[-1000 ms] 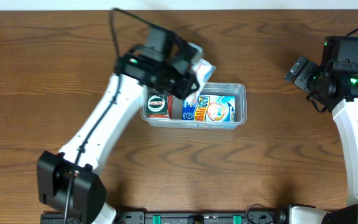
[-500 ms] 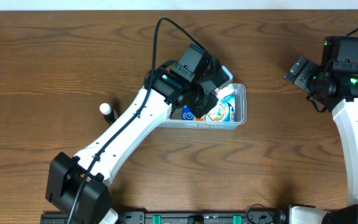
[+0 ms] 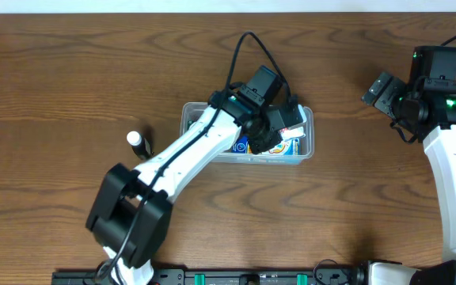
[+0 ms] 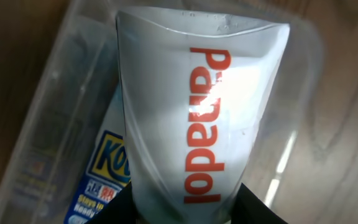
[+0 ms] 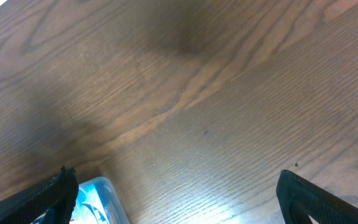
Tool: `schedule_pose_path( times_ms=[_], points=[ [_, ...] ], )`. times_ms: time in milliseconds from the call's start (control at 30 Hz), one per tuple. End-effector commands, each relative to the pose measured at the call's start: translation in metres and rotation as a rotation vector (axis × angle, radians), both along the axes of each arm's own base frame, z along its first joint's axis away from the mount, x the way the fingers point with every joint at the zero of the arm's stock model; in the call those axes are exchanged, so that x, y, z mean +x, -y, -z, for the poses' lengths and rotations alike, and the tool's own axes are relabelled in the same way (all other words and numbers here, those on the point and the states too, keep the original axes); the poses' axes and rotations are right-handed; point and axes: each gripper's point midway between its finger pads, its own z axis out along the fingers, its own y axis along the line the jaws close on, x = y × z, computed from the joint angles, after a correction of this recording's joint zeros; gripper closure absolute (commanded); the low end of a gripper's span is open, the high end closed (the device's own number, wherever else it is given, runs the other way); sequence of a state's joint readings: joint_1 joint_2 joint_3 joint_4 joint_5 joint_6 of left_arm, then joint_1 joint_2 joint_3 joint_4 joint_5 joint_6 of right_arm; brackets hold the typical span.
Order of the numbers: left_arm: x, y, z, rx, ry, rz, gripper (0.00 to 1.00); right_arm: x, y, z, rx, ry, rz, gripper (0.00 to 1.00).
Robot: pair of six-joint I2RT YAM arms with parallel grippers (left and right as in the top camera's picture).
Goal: Pack container
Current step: 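Carry the Panadol box over the container and lower it in, then open the left gripper and withdraw toward the dark bottle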
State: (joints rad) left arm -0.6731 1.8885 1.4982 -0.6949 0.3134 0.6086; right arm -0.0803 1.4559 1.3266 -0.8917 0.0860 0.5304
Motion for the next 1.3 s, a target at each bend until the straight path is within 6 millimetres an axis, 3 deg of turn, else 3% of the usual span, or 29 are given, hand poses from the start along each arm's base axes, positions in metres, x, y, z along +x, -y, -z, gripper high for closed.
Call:
schedule_pose_path(
  times_ms=[0, 267, 433, 633, 867, 1033, 1133, 1167, 1267],
  points=[
    [-0.003, -0.003, 0.021, 0.047, 0.011, 0.107, 0.62, 0.001, 0.003, -0.001, -0.003, 0.003, 0.014, 0.01],
    [-0.004, -0.004, 0.039, 0.091, 0.051, 0.274, 0.6, 0.001, 0.003, -0.001, -0.003, 0.003, 0.015, 0.01],
    [0.0, -0.007, 0.04, 0.126, 0.104, 0.354, 0.51, 0.001, 0.003, -0.001, -0.003, 0.003, 0.015, 0.01],
    [0.003, -0.011, 0.041, 0.165, 0.154, 0.427, 0.46, 0.001, 0.003, -0.001, -0.003, 0.003, 0.015, 0.01],
    [0.01, -0.008, 0.039, 0.161, 0.187, 0.419, 0.23, 0.001, 0.003, -0.001, -0.003, 0.003, 0.015, 0.01],
    [0.018, 0.001, 0.008, 0.123, 0.265, 0.393, 0.19, 0.001, 0.003, -0.001, -0.003, 0.003, 0.015, 0.01],
    [0.019, 0.004, -0.025, 0.086, 0.336, 0.386, 0.13, 0.001, 0.003, -0.001, -0.003, 0.003, 0.015, 0.01],
    [0.019, 0.004, -0.037, 0.074, 0.36, 0.383, 0.02, 0.001, 0.003, -0.001, -0.003, 0.003, 0.014, 0.01],
    [0.019, -0.003, -0.075, 0.032, 0.414, 0.314, 0.02, 0.001, 0.003, -0.001, -0.003, 0.003, 0.014, 0.01]
  ],
)
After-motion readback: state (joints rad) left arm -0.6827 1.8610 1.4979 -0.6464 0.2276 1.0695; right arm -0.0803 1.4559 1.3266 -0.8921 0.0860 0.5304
